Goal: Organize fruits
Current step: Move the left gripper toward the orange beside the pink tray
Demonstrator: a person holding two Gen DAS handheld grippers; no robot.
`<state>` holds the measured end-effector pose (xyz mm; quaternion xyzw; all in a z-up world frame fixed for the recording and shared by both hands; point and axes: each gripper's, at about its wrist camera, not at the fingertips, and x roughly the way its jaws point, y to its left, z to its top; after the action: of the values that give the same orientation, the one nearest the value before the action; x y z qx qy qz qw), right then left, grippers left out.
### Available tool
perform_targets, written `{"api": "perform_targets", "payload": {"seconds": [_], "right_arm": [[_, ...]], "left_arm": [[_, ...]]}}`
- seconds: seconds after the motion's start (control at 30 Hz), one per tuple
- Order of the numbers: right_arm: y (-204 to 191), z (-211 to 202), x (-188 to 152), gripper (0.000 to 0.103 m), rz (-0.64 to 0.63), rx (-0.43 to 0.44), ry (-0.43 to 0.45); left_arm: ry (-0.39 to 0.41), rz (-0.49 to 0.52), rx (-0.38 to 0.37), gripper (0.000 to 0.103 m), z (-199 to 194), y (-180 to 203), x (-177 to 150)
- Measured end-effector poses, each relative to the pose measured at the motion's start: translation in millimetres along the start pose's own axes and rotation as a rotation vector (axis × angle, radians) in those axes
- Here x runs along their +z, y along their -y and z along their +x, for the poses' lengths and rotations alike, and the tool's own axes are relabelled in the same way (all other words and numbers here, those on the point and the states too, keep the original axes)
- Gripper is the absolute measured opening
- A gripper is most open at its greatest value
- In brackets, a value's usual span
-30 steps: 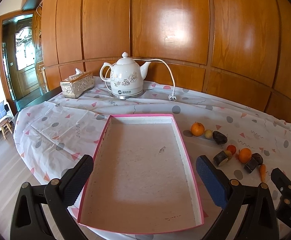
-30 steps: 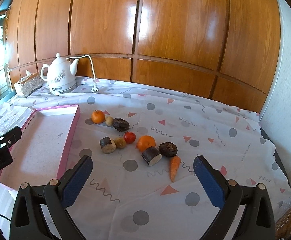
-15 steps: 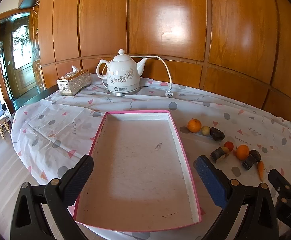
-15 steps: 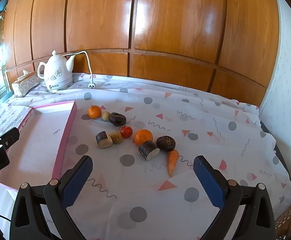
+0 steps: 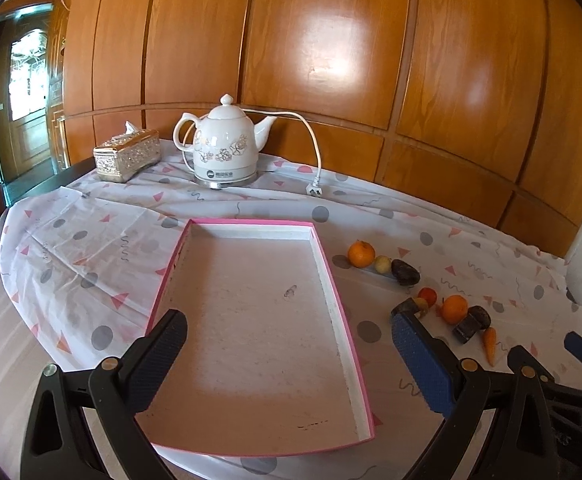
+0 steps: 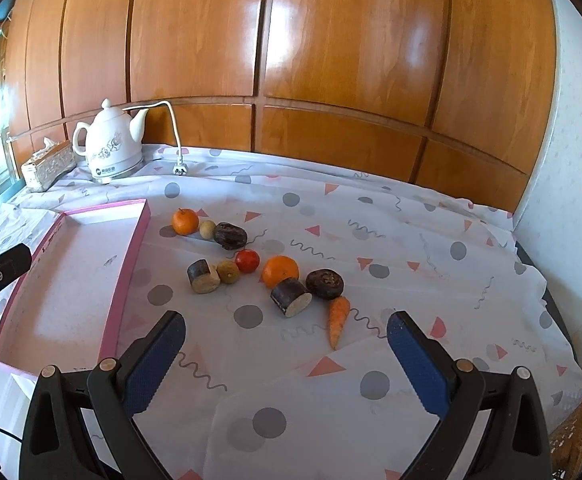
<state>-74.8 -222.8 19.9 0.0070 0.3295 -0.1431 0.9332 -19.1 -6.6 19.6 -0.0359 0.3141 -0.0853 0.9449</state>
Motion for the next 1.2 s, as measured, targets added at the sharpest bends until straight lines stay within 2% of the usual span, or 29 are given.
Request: {"api": "perform_targets", "payload": {"seconds": [0.37, 0.57, 0.73, 0.83, 1.0, 1.2], "right_arm": [[14, 33, 12, 0.102, -0.013, 0.051, -0.061], [47, 55, 31, 0.102, -0.008, 0.101, -0.107], [89, 70, 47, 0.102, 0.01, 0.085, -0.157], [118, 79, 55, 0.102, 0.018, 0.049, -0.176], [165, 100, 62, 0.102, 0.03, -0.033, -0.215], [225, 124, 51, 0.101, 0.187, -0.089, -0.256]], "left_arm": [[-0.022, 0.075, 0.016, 0.103, 14, 6, -6], [-0.036, 0.124, 0.002, 0.103, 23, 14, -1], [-0.059, 0.172, -0.035, 0.103, 29, 29, -1], [-0.093, 0.176, -0.083, 0.103, 36, 37, -1], [-0.113, 0.188, -0.115, 0.103, 44, 47, 4], [-0.18, 0.202, -0.174, 0.103, 61, 54, 15]]}}
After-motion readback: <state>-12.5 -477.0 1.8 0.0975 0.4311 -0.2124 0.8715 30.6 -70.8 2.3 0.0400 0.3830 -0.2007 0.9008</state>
